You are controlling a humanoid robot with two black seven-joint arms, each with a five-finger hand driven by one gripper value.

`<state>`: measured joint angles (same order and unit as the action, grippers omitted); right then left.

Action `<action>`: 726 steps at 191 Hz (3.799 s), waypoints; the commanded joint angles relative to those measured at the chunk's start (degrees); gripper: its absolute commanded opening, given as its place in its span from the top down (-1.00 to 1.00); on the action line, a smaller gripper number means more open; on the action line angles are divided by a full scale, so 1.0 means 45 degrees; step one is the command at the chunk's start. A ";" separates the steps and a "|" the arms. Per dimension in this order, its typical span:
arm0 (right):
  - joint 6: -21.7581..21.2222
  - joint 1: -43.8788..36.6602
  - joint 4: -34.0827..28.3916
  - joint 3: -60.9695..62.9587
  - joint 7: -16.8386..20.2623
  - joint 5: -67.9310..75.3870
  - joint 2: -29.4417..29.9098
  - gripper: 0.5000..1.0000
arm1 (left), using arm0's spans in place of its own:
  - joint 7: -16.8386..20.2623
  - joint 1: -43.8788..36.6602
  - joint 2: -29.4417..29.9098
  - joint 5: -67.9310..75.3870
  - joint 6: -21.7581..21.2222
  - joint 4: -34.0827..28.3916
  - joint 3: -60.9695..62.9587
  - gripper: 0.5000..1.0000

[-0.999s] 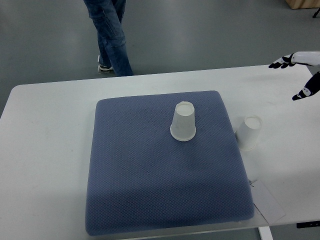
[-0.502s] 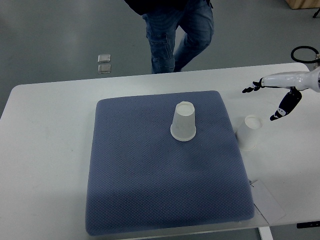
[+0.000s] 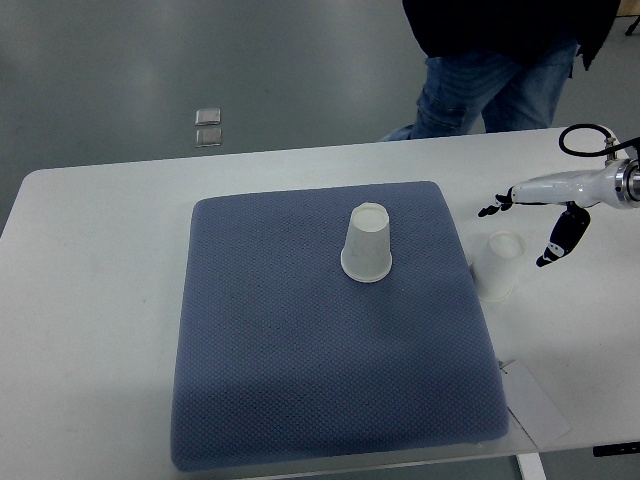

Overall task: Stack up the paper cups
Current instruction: 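Lower the right hand around the standing white paper cup, then grasp the cup with the right hand and lift it up, then move the held cup over the inverted cup and lower it on top, then open the right hand to release the stacked cup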

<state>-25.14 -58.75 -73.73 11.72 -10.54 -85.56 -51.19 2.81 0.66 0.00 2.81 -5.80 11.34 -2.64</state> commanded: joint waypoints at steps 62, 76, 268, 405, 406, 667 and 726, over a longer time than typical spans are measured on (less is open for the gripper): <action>0.0469 0.0183 0.0877 -0.0379 0.0019 -0.0342 0.1004 -0.61 | 0.0000 0.0010 0.0000 0.0000 0.0000 0.0000 0.0000 -1.00; 0.0782 0.0184 0.0994 -0.0691 -0.0001 -0.0362 0.1043 -0.56 | 0.0000 0.0010 0.0000 0.0000 0.0000 0.0000 0.0000 -1.00; 0.0958 -0.2354 0.1482 -0.0496 -0.0801 -0.0206 0.0594 1.00 | 0.0000 -0.0009 0.0000 0.0000 0.0000 0.0000 0.0000 -1.00; -0.0527 -0.5520 -0.0666 -0.0164 -0.1544 0.0634 0.1785 1.00 | 0.0000 -0.0009 0.0000 0.0000 0.0000 0.0000 0.0000 -1.00; -0.0527 -0.5520 -0.0666 -0.0164 -0.1544 0.0634 0.1824 1.00 | 0.0000 0.0010 0.0000 0.0000 0.0000 0.0000 0.0000 -1.00; -0.0624 -0.4289 -0.0119 -0.0398 -0.1036 -0.0303 0.3660 0.93 | 0.0000 -0.0009 0.0000 0.0000 0.0000 0.0000 0.0000 -1.00; -0.0585 -0.3801 0.0271 -0.0379 -0.0724 -0.0284 0.4207 -0.12 | 0.0000 0.0010 0.0000 0.0000 0.0000 0.0000 0.0000 -1.00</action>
<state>-27.82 -76.62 -73.02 9.94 -13.84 -86.85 -32.60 2.81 0.64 0.00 2.81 -5.80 11.34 -2.64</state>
